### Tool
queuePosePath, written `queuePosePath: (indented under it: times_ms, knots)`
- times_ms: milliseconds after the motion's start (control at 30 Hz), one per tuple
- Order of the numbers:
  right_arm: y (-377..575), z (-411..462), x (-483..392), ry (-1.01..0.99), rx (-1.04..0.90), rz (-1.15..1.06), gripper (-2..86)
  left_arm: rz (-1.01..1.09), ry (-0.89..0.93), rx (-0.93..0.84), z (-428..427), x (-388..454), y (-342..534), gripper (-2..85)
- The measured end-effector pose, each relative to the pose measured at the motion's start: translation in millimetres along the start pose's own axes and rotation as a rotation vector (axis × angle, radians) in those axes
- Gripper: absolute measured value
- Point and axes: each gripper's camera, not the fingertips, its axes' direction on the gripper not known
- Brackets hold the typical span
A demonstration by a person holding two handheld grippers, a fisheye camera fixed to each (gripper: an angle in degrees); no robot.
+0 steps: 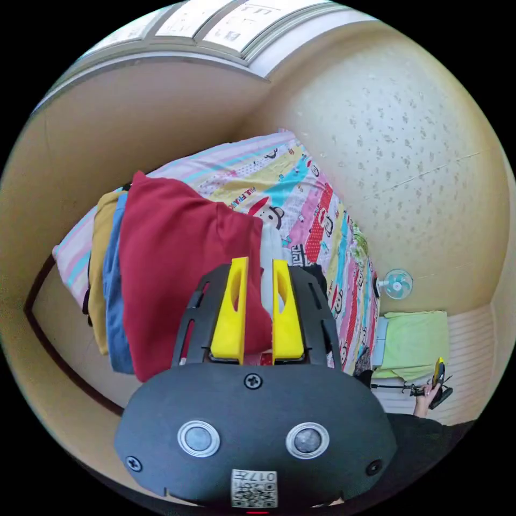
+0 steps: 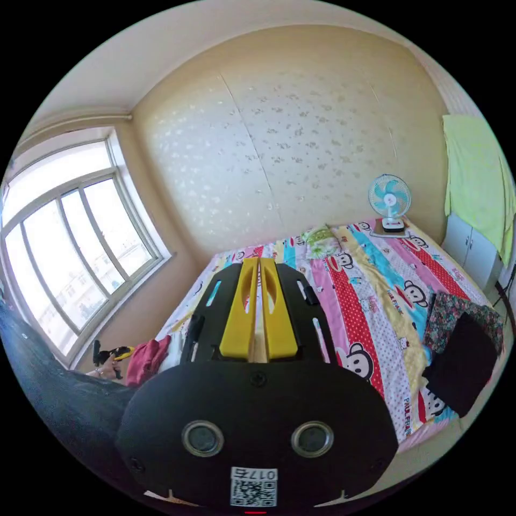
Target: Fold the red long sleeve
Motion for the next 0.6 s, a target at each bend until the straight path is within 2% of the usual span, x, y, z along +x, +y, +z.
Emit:
queuePosePath:
  times_ms: [100, 167, 300, 400, 500, 533, 567, 600]
  knots:
    - [18, -5, 17, -0.151, -0.15, 0.087, 0.2, -0.055, -0.09, -0.112, 47, -10, -25, 10.7]
    - [34, -18, 21, -0.211, -0.142, 0.137, 0.2, -0.126, -0.209, -0.177, 79, -30, -15, 8.8]
    - [65, -49, 19, -0.181, -0.107, 0.174, 0.3, -0.233, -0.137, -0.052, 80, -49, 33, 6.7]
    - [86, -54, 14, -0.205, -0.106, 0.16, 0.4, -0.181, -0.109, -0.049, 71, -57, 68, 5.4]
    - [105, -48, 7, -0.283, -0.098, 0.127, 0.4, -0.259, 0.222, -0.082, 53, -97, 101, 4.1]
    - [108, -45, 5, -0.303, -0.094, 0.114, 0.4, -0.16, 0.435, -0.048, 33, -99, 113, 4.0]
    - [113, -40, 1, -0.347, -0.09, 0.081, 0.4, 0.008, 0.532, 0.013, 0, -85, 131, 3.9]
    - [117, -35, -4, -0.391, -0.083, 0.04, 0.5, 0.087, 0.565, 0.038, -17, -76, 142, 3.8]
